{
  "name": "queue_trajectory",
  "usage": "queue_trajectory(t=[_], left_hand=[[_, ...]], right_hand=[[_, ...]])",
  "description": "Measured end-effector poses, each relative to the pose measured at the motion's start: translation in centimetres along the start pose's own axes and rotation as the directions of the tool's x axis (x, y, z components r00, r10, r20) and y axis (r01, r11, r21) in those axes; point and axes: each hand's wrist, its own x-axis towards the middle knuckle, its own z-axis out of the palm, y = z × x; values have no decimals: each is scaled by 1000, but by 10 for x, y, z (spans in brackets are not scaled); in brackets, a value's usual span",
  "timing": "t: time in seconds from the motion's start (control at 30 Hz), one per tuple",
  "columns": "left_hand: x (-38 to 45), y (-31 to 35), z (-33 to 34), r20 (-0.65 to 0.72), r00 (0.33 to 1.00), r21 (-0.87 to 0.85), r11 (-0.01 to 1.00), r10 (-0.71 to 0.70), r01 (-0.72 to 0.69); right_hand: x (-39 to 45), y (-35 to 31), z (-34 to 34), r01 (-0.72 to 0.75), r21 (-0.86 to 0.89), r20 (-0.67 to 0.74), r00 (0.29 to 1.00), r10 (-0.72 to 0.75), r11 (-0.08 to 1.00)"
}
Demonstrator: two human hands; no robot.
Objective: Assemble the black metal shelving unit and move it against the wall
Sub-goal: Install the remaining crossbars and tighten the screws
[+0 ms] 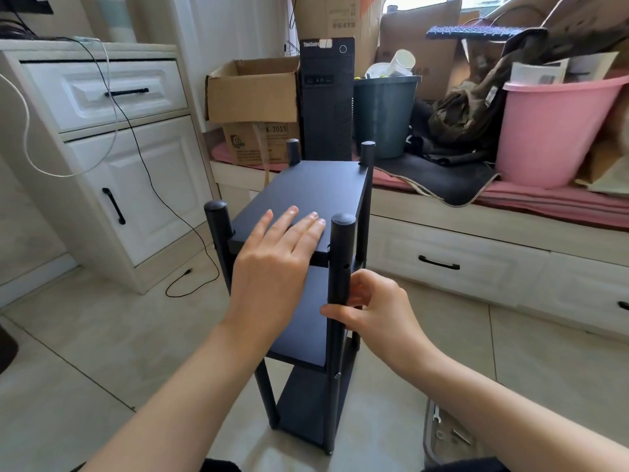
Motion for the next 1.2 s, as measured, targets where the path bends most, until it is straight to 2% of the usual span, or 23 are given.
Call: queue_trajectory(t=[0.17, 0.2, 0.27, 0.37, 0.5, 0.77, 1.1, 1.2], left_hand=[[4, 6, -4, 50, 999, -25, 1000, 6, -5], [5, 6, -5, 56, 998, -31, 1000, -1, 3], [6, 7, -5, 75, 997, -55, 998, -24, 28], [11, 11, -6, 111, 992, -73, 995, -53, 61], [14, 14, -4, 118, 991, -68, 995, -62, 70], [15, 15, 0, 50, 996, -53, 996, -68, 70], [14, 11, 9, 57, 995, -41, 996, -76, 78], [19, 11, 17, 76, 993, -45, 995, -87, 90]], right_hand=[[9, -13, -19, -62, -119, 150, 985, 79, 991], [10, -18, -27, -59, -139, 147, 986, 80, 989], [11, -31, -43, -14, -123, 42, 999, 19, 992], [8, -51, -59, 144, -43, -104, 984, -148, 989], [5, -63, -52, 293, 78, -49, 956, -290, 953], [15, -66, -43, 406, 115, -36, 914, -405, 907], [24, -59, -36, 437, 99, -40, 900, -435, 894], [31, -59, -35, 429, 101, -88, 902, -422, 897]])
